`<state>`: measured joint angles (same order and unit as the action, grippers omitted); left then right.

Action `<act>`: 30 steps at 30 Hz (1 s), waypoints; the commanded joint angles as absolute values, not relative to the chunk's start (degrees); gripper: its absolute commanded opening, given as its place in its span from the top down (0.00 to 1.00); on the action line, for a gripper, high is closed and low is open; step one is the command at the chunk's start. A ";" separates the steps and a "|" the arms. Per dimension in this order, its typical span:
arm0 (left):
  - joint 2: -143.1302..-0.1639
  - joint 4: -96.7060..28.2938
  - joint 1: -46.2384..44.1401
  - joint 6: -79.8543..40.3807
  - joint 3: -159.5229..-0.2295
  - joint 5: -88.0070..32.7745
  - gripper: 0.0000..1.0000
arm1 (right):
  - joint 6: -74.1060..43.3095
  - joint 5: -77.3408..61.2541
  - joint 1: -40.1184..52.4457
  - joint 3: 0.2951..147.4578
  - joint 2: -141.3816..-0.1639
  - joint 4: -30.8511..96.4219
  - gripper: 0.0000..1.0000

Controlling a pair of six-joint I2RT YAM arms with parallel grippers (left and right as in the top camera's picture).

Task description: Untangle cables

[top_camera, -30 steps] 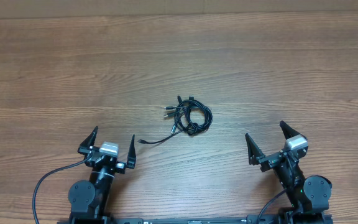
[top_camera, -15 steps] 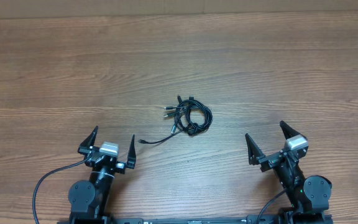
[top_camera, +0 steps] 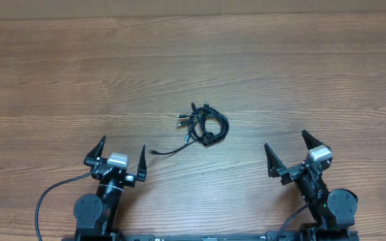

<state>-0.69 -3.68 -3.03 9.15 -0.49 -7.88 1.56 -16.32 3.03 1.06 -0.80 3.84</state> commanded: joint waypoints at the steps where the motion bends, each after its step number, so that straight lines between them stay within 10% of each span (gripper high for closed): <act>1: -0.25 -3.86 -3.36 8.54 -0.27 -7.35 0.00 | 1.98 -16.40 2.92 0.45 -0.16 3.36 0.00; 30: -0.32 -14.66 -3.36 -2.98 -7.90 -5.78 0.00 | 1.98 -16.40 2.92 0.45 -0.16 3.33 0.00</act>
